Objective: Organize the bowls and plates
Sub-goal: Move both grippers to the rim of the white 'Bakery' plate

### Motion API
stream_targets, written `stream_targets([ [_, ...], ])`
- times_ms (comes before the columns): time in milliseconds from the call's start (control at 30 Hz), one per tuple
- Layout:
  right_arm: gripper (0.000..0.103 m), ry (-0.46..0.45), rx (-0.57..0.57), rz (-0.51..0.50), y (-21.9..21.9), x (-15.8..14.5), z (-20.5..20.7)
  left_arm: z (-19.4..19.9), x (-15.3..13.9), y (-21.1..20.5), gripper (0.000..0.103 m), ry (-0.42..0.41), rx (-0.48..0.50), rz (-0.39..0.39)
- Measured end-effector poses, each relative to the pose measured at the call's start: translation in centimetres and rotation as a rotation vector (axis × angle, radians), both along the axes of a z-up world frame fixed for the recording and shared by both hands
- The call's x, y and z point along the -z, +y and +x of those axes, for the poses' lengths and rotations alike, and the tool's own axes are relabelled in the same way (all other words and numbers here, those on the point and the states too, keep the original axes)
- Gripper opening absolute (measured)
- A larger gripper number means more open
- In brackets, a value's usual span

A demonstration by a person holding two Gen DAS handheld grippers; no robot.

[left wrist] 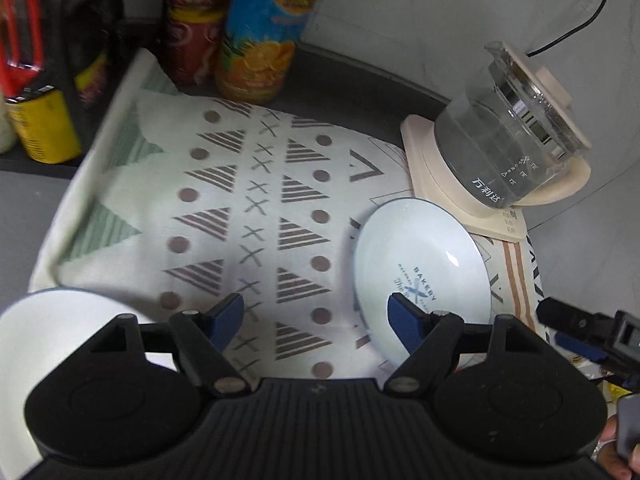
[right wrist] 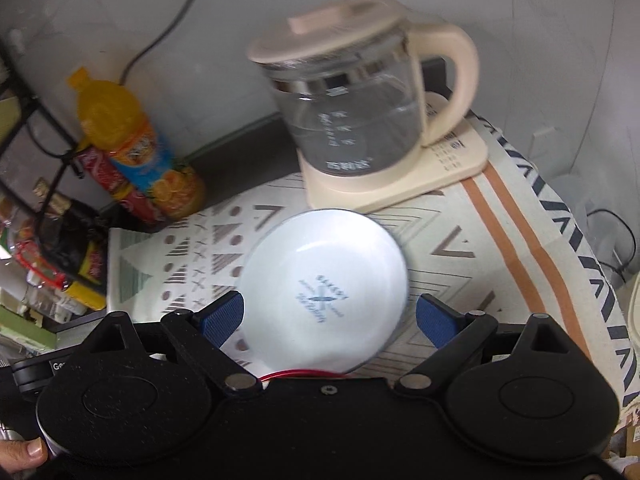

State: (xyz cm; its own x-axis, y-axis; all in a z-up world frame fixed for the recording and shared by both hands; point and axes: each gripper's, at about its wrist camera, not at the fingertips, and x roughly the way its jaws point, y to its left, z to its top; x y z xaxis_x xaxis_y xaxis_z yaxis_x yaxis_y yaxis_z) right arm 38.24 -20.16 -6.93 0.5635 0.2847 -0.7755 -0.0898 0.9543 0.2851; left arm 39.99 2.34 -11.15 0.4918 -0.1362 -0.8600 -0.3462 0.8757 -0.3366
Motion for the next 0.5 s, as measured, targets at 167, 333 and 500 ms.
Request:
stream_targets([
  [167, 0.087, 0.064, -0.007, 0.013, -1.6, 1.8, 2.1, 2.0, 1.5, -0.8, 0.076, 0.017, -0.002, -0.021],
  [333, 0.085, 0.132, 0.000, 0.057, -3.2, 3.8, 4.2, 3.3, 3.2, -0.7, 0.072, 0.028, -0.026, -0.065],
  [500, 0.078, 0.181, 0.007, 0.098, -4.3, 5.6, 6.1, 4.3, 4.8, -0.7, 0.060, 0.045, -0.032, -0.085],
])
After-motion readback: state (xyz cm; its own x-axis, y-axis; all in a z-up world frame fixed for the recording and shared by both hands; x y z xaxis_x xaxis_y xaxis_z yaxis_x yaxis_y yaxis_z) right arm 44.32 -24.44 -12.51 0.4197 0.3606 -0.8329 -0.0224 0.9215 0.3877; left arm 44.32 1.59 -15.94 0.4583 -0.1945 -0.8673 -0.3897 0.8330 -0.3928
